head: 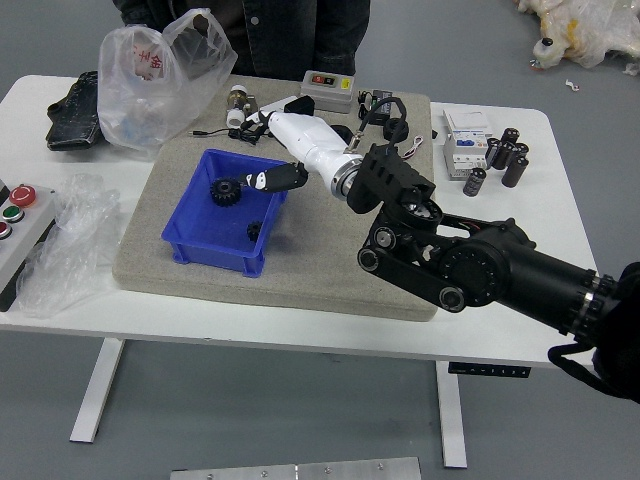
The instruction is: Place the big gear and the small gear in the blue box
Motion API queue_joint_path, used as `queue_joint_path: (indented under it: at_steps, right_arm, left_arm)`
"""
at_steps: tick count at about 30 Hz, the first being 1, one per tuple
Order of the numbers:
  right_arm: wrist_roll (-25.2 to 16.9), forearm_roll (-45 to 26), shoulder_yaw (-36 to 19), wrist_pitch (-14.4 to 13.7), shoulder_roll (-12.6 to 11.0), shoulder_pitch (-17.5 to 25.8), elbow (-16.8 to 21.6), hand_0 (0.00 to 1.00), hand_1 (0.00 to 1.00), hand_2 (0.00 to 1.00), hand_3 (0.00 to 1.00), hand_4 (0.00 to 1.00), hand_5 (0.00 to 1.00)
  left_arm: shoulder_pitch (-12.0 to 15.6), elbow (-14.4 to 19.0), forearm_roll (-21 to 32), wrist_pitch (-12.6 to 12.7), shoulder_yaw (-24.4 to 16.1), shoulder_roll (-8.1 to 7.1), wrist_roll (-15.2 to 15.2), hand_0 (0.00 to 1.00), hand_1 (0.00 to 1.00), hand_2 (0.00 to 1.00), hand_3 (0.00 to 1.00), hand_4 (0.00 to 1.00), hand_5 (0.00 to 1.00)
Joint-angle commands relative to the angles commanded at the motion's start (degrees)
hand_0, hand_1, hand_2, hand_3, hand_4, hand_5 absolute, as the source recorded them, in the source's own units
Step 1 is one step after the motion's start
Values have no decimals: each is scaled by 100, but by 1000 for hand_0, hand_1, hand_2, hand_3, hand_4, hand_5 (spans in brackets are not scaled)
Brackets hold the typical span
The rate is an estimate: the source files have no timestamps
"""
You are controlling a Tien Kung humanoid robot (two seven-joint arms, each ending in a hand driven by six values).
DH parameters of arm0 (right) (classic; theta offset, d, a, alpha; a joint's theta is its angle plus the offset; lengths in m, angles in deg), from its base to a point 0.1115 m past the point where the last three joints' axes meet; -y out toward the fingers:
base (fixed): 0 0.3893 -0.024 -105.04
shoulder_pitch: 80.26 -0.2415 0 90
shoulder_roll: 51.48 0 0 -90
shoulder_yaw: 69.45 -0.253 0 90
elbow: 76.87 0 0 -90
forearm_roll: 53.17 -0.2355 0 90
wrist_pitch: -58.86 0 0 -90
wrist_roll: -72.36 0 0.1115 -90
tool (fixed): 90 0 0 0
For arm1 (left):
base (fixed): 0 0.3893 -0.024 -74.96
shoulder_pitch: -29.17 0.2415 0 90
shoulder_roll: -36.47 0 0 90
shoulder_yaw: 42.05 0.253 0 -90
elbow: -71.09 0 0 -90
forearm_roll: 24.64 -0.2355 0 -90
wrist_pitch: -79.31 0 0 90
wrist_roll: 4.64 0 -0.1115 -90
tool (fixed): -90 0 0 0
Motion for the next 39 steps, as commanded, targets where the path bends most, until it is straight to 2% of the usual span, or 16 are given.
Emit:
queue_joint_path:
  at_steps: [7,11,17,27,39]
  right_arm:
    - [-128,181,-1007,21,-298,302,115,585,707,728,731,777,362]
    - [-205,145,-1552,20,-515,519,320,602,709,728,721,773,352]
    - [-315,60,-2191,4,-715,887,703,609,711,728,715,759,355]
    - [-412,36,-2628,-25,-871,1461,1348,617,715,728,708,747,367]
    - [-408,126,-2899,-23,-943,1732,1560,625,716,729,708,742,369]
  left_arm:
    - [17,-4,39,-2,43,32,-31,644,665,637,691,685,162]
    - [34,-6,73,5,62,40,-41,644,665,637,691,685,162]
    - [63,-11,122,11,88,56,-57,644,665,637,691,685,162]
    - [86,-18,212,24,137,75,-92,644,665,637,691,686,163]
    - [82,-25,341,51,208,81,-134,643,665,637,690,684,162]
